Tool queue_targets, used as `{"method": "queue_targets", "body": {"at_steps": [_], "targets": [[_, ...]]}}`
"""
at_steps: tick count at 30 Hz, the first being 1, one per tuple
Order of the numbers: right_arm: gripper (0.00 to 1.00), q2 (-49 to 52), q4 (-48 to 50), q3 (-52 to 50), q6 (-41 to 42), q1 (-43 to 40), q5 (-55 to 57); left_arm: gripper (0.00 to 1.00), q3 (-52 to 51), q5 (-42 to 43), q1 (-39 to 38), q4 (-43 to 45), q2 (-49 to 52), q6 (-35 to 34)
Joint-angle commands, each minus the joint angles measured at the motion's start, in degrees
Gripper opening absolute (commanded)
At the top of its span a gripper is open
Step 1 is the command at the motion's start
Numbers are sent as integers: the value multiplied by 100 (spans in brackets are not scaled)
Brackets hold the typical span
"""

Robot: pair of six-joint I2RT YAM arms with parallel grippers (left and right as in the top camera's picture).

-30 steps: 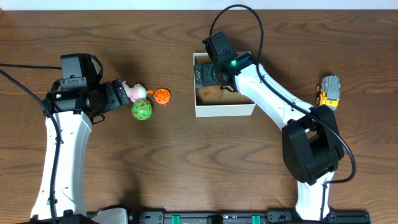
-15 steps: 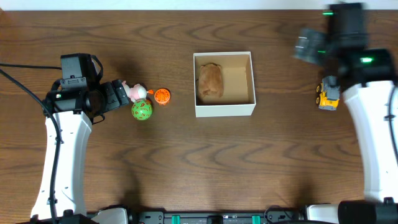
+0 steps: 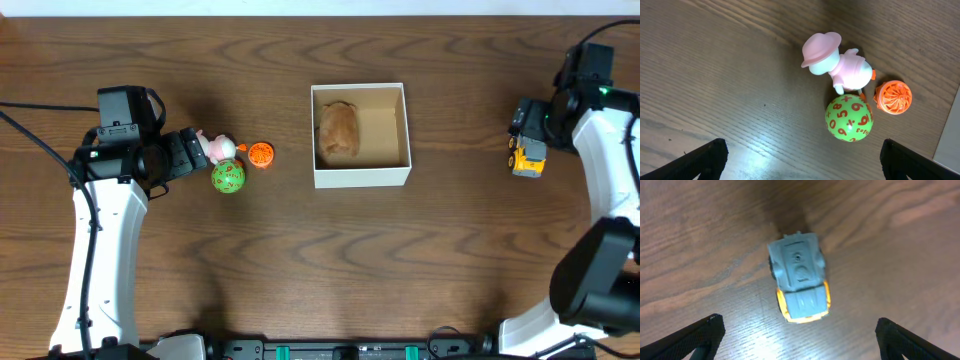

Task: Pack container
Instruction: 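Move the right gripper to the yellow toy truck and grasp it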

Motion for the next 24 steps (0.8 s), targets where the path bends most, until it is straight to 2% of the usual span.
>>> {"method": "queue_targets", "body": {"at_steps": [1, 11, 14, 17, 19, 24], "targets": [[99, 315, 28, 7, -372, -105, -149, 98, 90, -11, 26, -13, 31, 31], [93, 1058, 372, 7, -363, -254, -221, 98, 90, -11, 24, -13, 31, 33], [88, 1106, 380, 2, -365, -308, -385, 98, 90, -11, 26, -13, 31, 31], [74, 1106, 380, 2, -363, -315, -404, 98, 90, -11, 26, -13, 31, 33], [69, 1113, 378, 2, -361, -315, -407, 98, 90, -11, 26, -13, 31, 33], [69, 1200, 378, -4, -363, -315, -404, 98, 90, -11, 26, -13, 31, 33]]}}
